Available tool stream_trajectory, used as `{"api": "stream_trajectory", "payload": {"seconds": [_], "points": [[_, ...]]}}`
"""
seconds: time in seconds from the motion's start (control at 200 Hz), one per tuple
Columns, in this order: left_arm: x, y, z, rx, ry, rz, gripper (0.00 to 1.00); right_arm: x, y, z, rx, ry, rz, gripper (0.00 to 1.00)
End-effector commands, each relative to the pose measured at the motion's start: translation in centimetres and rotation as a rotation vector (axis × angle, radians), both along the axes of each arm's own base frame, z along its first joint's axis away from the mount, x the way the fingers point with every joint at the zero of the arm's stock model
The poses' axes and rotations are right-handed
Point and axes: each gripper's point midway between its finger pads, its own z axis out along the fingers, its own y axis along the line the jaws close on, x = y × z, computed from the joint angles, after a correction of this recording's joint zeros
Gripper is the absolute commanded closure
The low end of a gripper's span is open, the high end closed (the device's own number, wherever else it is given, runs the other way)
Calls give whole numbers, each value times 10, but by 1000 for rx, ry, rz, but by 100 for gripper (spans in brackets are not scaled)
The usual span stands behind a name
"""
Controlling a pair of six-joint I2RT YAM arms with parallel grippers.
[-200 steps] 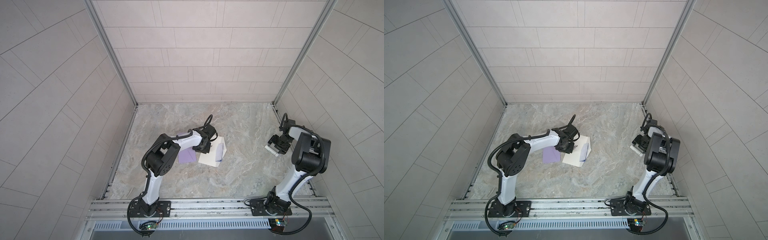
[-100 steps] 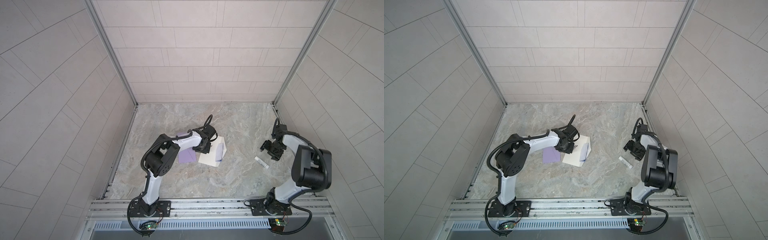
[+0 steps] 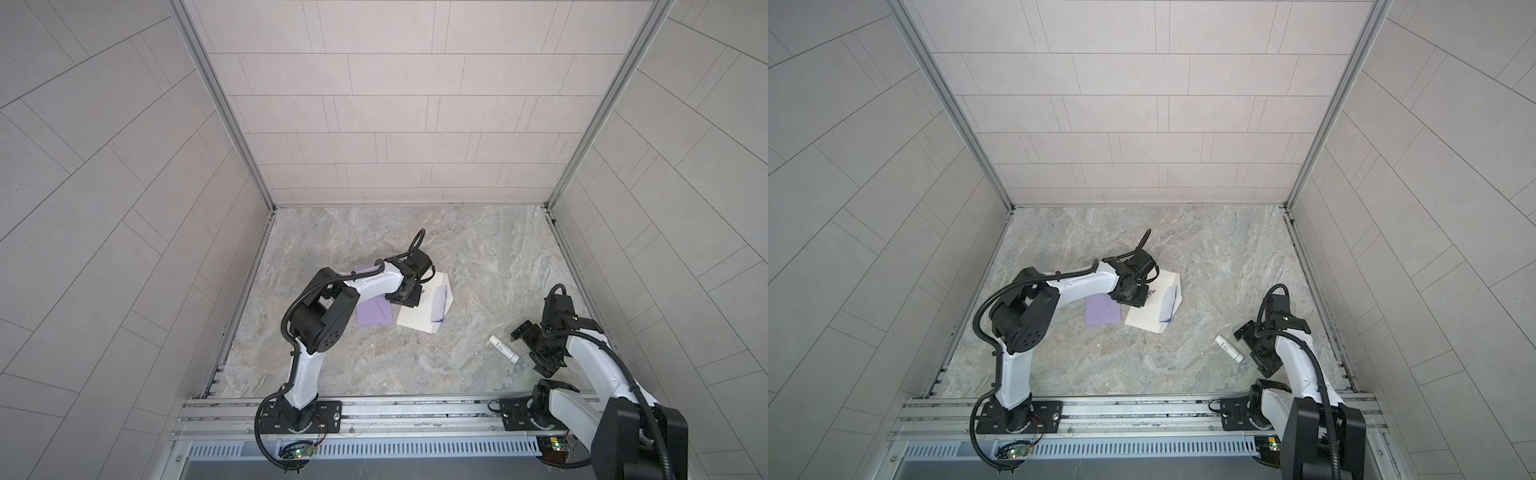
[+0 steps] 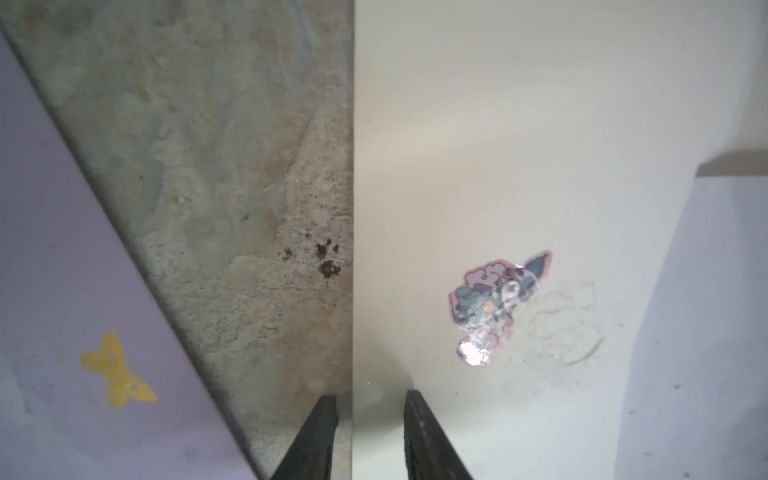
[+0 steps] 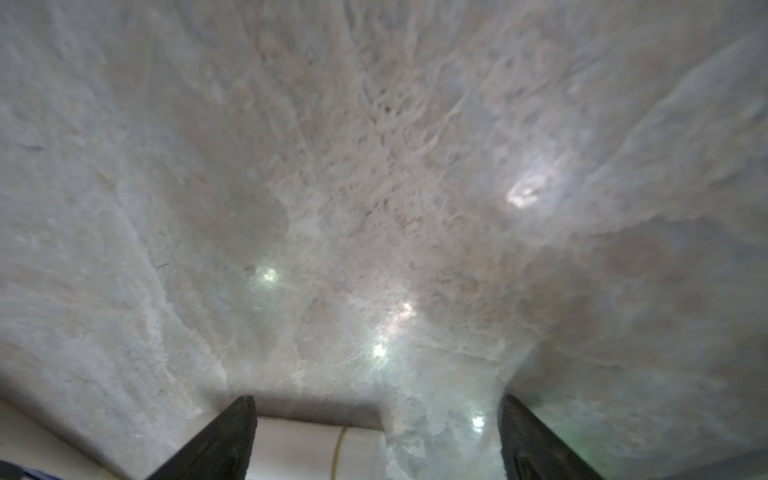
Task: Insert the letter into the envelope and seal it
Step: 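Grasp the white glue stick with the right gripper and lift it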
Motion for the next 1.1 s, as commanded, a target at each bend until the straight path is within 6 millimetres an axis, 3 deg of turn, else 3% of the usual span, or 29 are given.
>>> {"api": "stream_trajectory", "payload": {"seconds": [0.0, 0.175, 0.325, 0.42, 0.6, 0.726, 0.861, 1.096], "points": [[-33, 22, -31, 93, 140, 0, 64, -5, 30, -14, 181, 0, -123, 7], [-33, 22, -31, 93, 143, 4, 64, -2, 56, -5, 272, -18, -111, 7], [-33, 21, -31, 91, 149, 6, 64, -1, 45, 21, 40, -42, 101, 8], [-33, 21, -31, 93, 147, 7, 64, -12, 55, 15, 3, -3, 241, 8], [-34, 21, -32, 94, 149, 7, 64, -43, 103, 0, 107, 31, 601, 9], [-34, 21, -32, 92, 153, 7, 64, -67, 120, 5, 54, 67, 873, 9], [-36, 21, -35, 98, 162, 5, 63, -64, 151, 17, 77, -37, 980, 9], [-36, 20, -34, 108, 159, -1, 63, -73, 155, 10, -90, 11, 1178, 9]]}}
